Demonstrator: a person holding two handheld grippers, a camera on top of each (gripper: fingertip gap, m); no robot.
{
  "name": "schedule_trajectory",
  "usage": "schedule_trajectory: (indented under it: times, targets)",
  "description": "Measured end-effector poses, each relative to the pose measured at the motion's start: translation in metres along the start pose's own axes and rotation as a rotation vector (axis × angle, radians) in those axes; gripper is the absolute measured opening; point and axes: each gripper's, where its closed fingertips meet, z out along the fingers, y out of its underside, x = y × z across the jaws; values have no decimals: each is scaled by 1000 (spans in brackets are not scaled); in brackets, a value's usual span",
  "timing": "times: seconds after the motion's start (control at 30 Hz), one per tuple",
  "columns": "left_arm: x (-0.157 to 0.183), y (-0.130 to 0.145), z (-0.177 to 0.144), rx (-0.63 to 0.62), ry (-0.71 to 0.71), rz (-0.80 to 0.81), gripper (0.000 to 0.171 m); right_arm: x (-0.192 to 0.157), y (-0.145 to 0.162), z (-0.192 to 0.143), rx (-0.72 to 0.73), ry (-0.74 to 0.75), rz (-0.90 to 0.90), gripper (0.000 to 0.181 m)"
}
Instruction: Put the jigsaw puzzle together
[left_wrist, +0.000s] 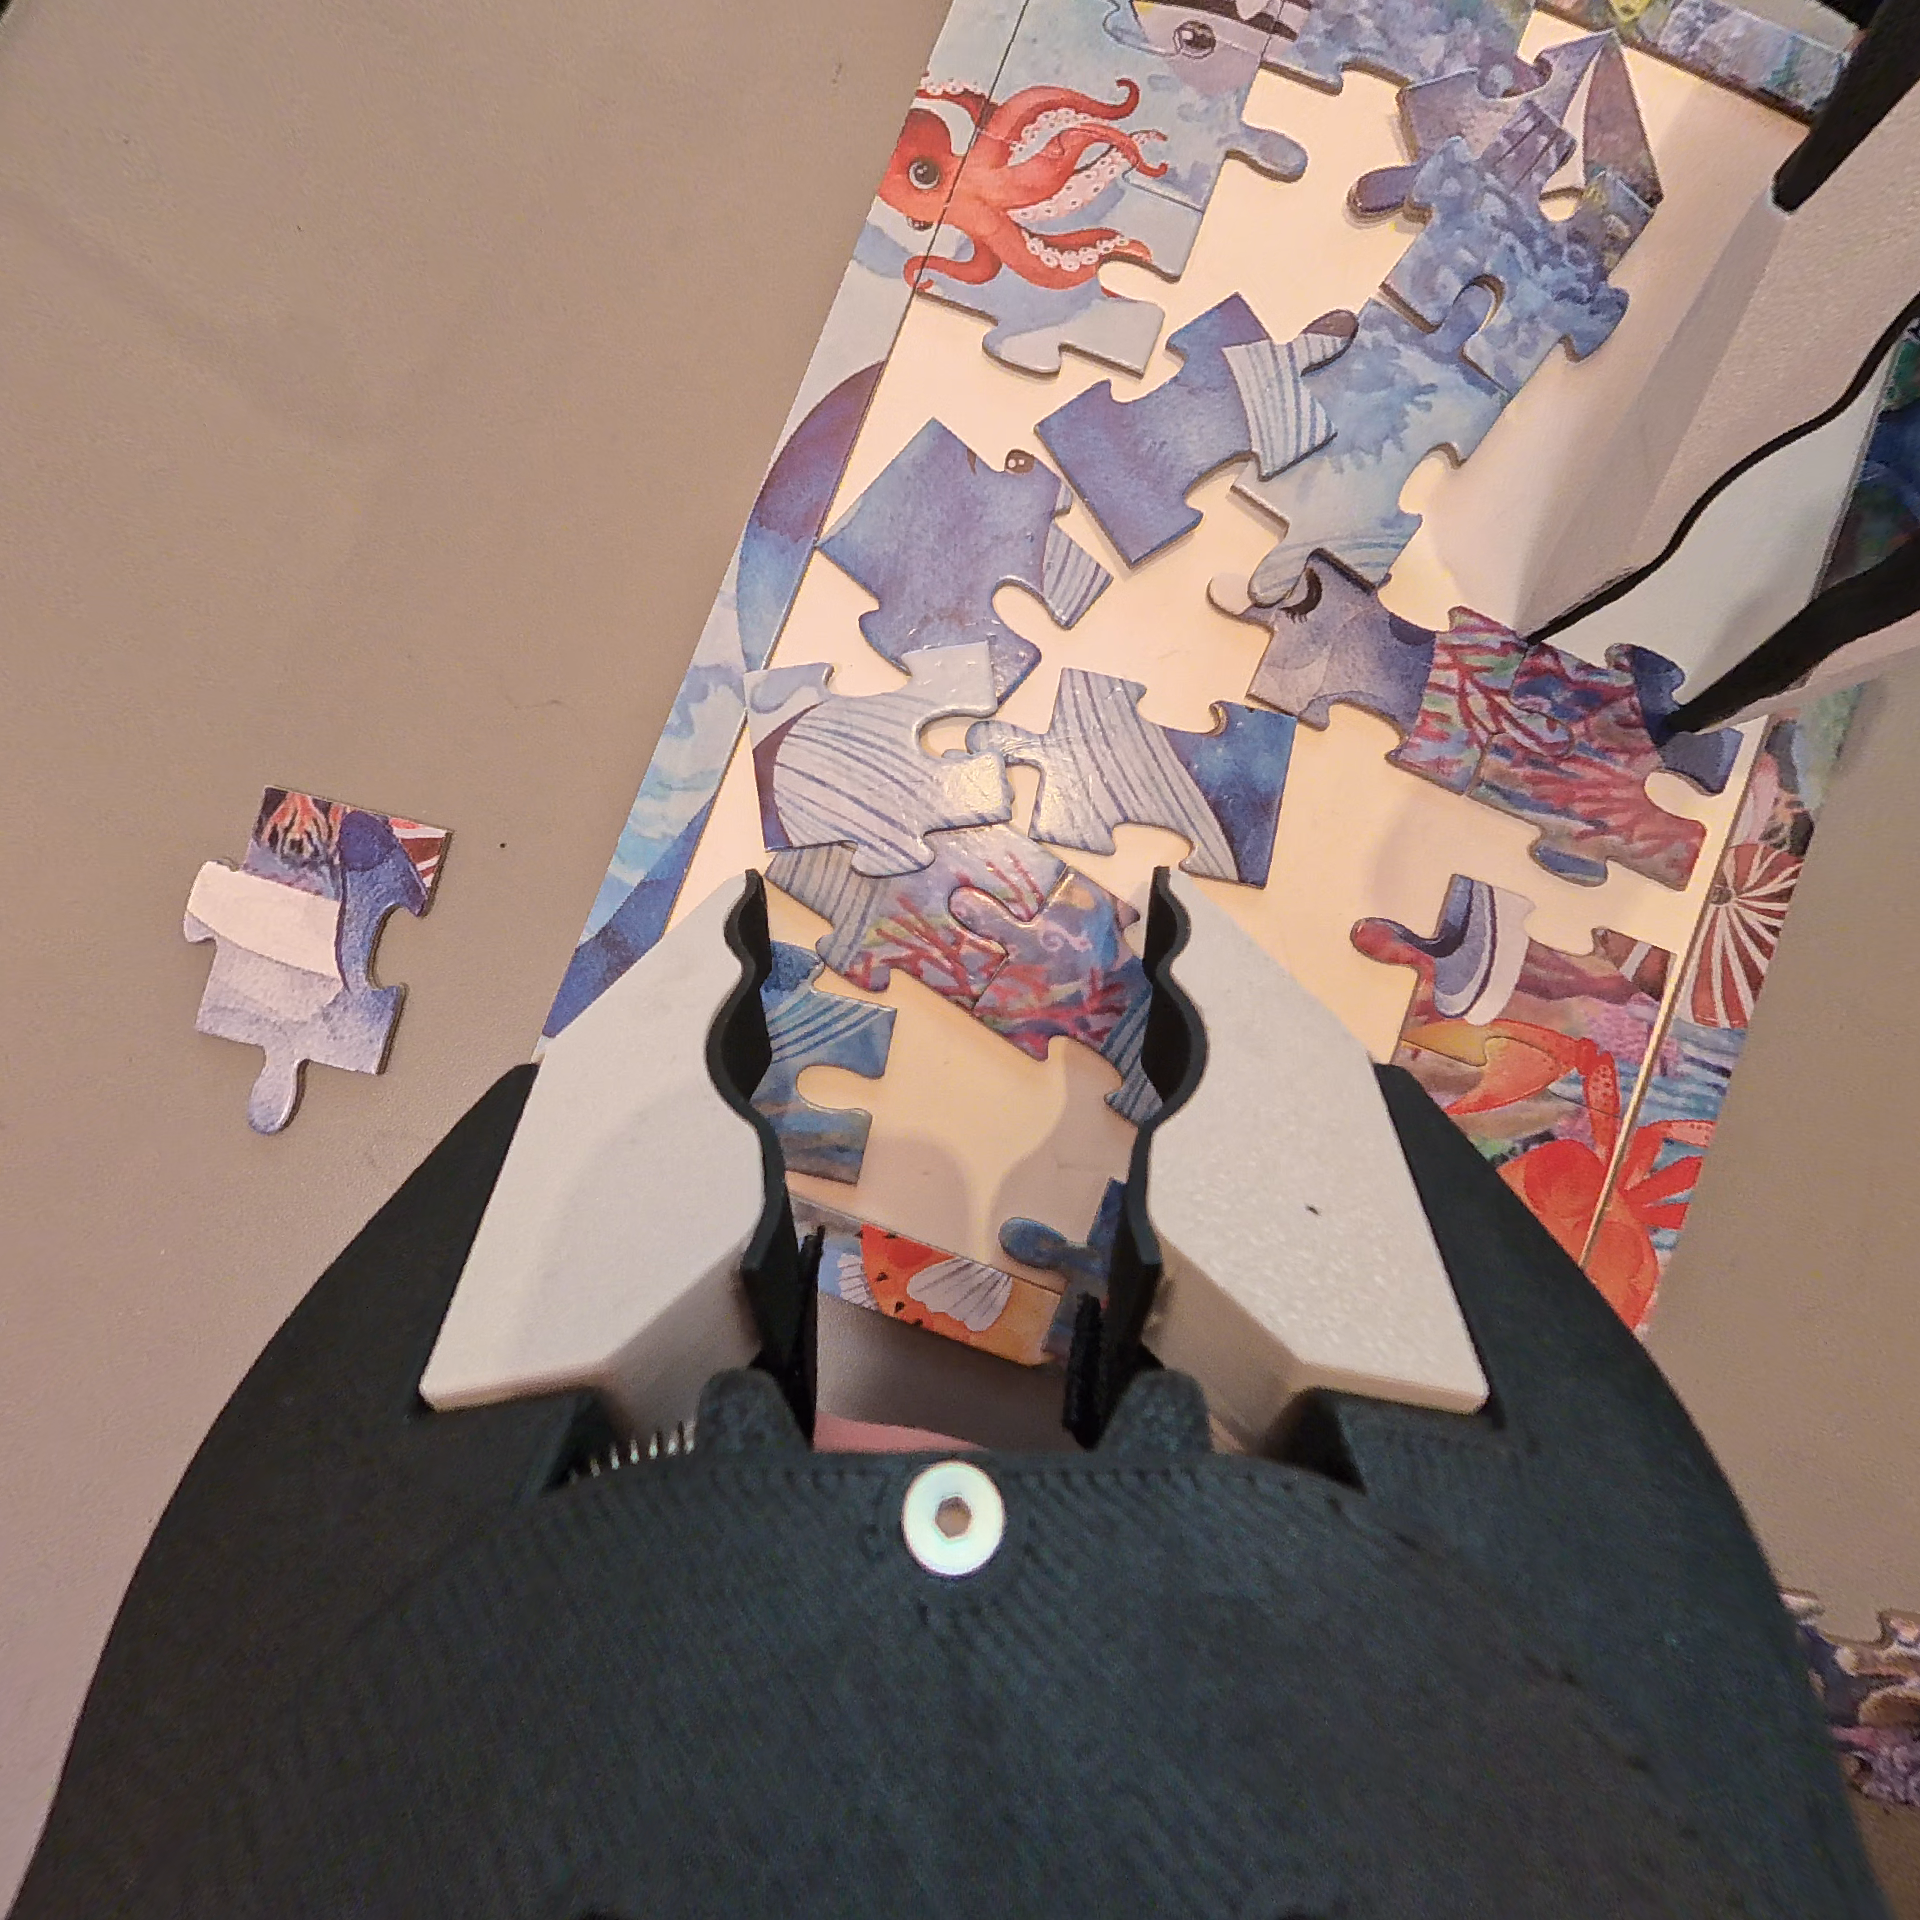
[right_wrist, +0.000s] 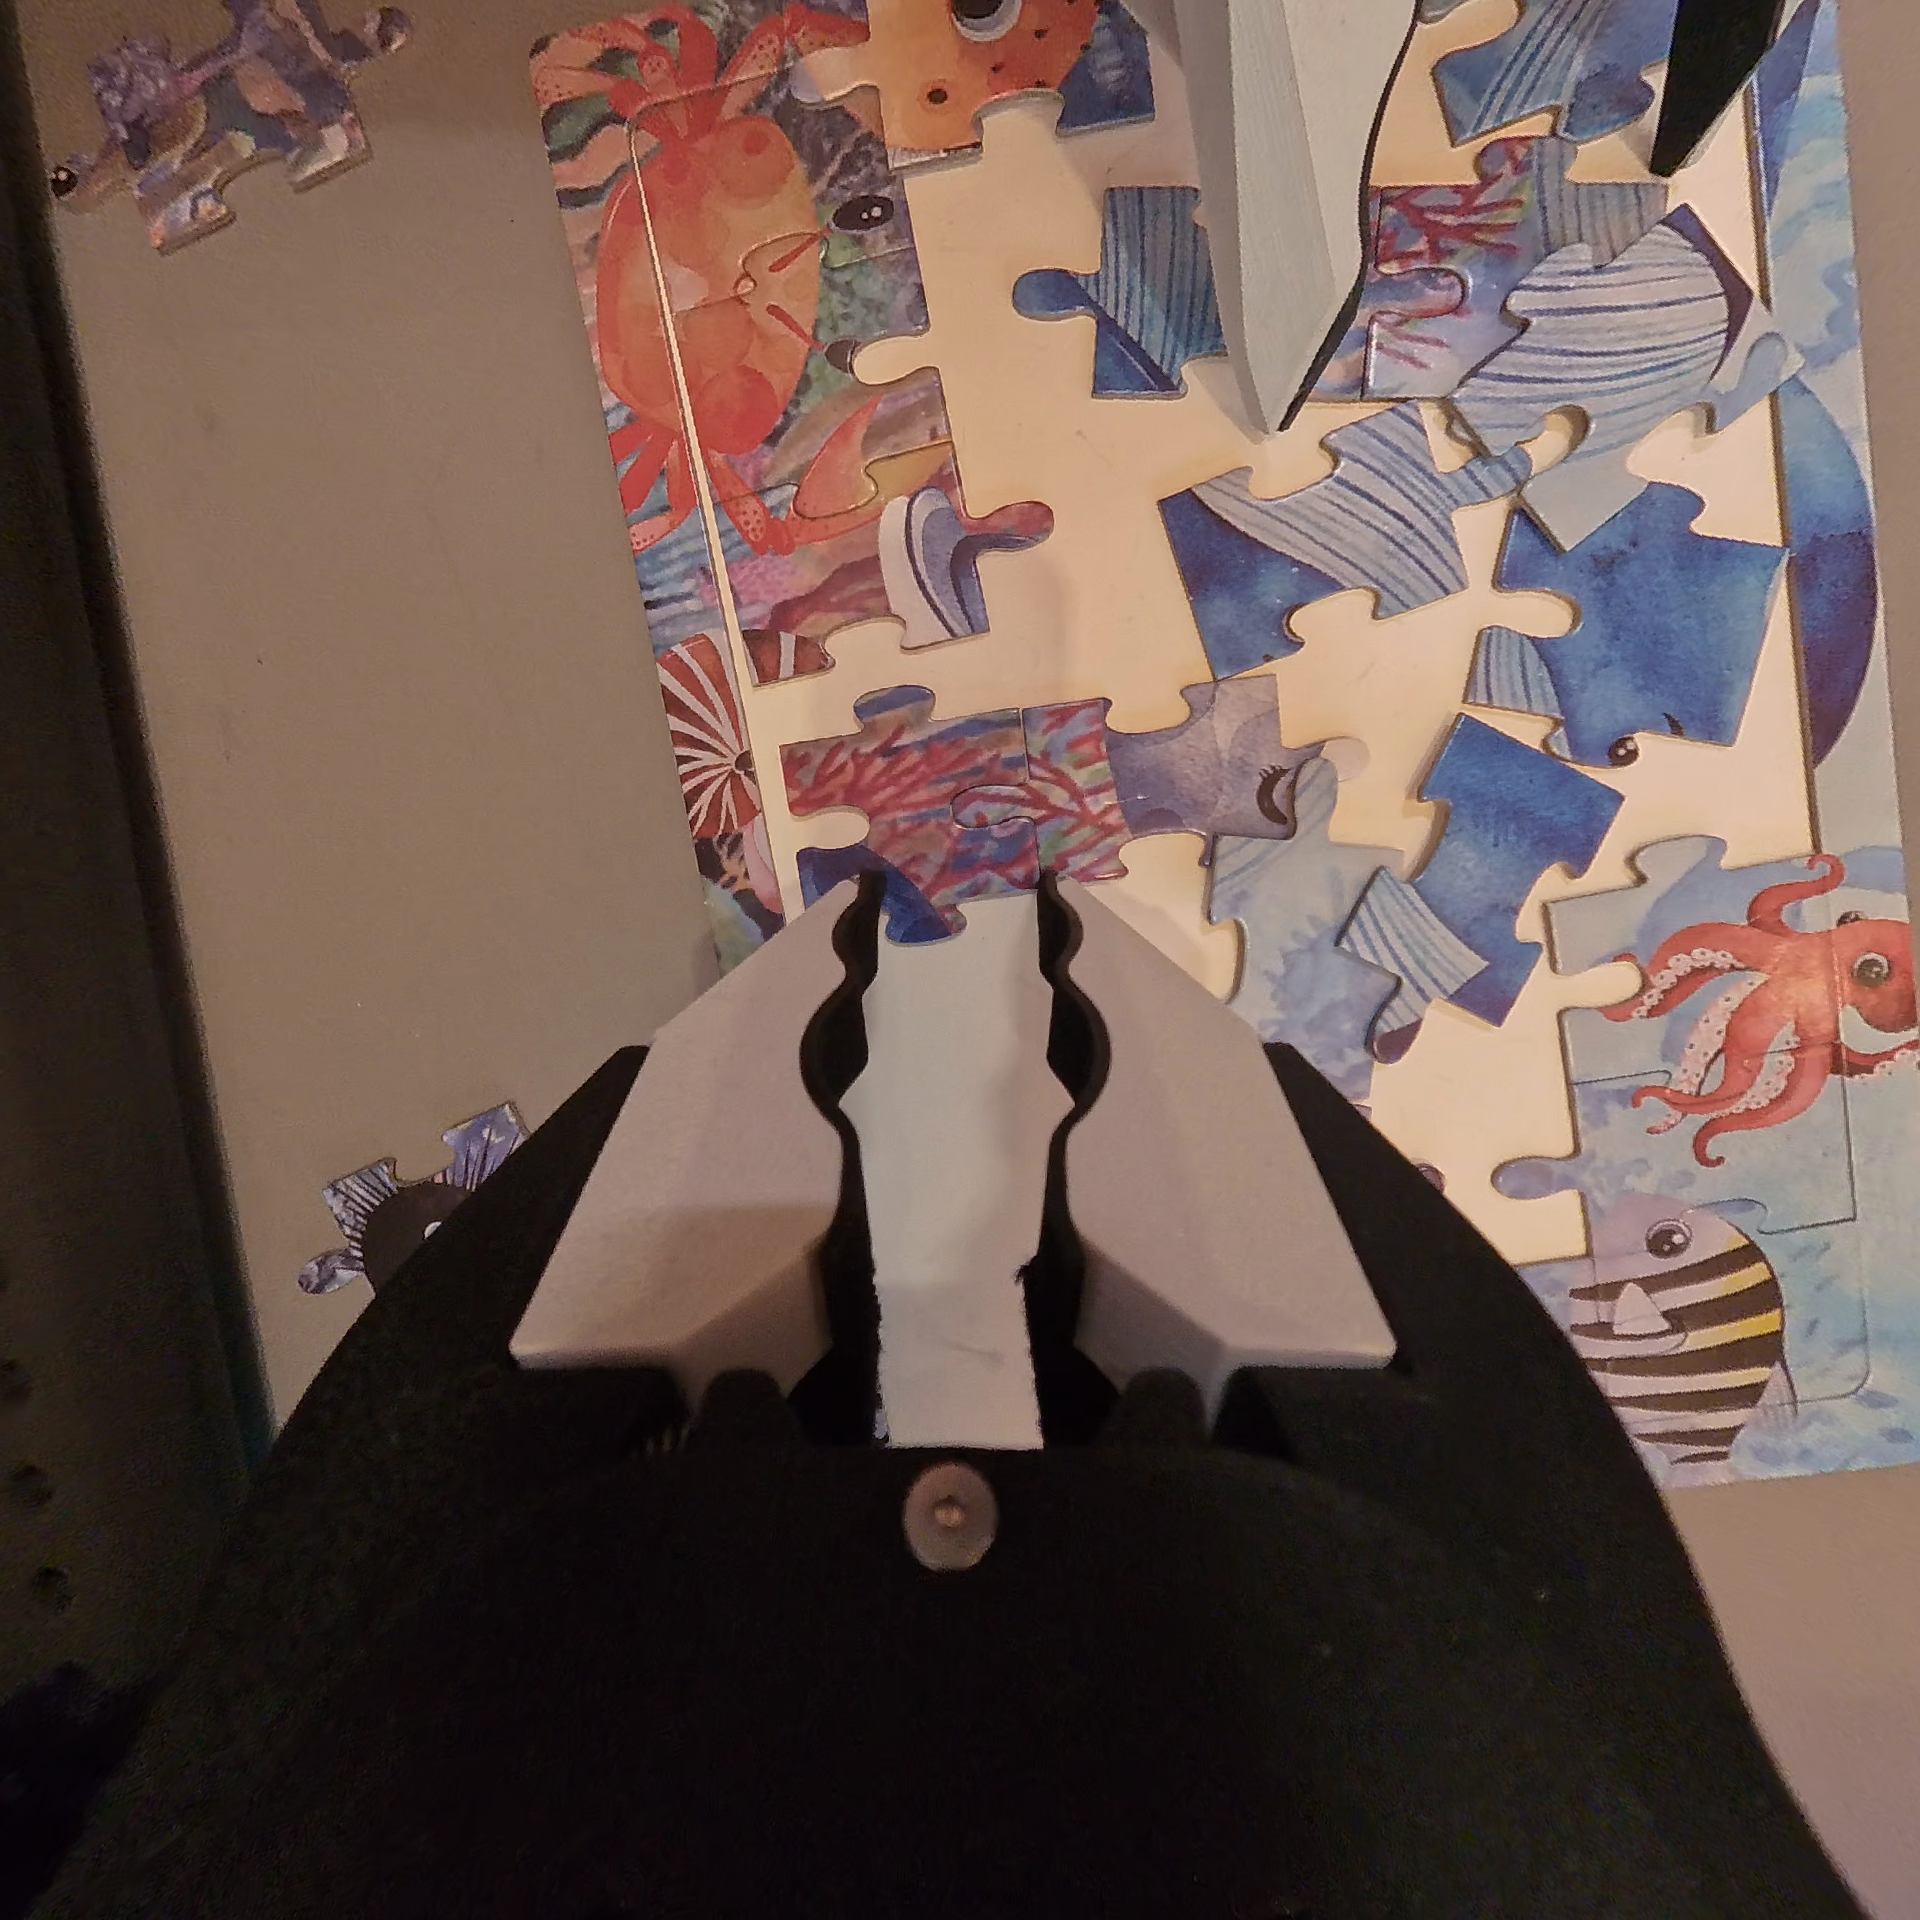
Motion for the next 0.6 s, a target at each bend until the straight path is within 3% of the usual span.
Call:
schedule_trajectory:
  times: [0.6]
  targets:
    - [0,0,0,-2,-5,3,70,2,-1,2,-6,8,-4,30]
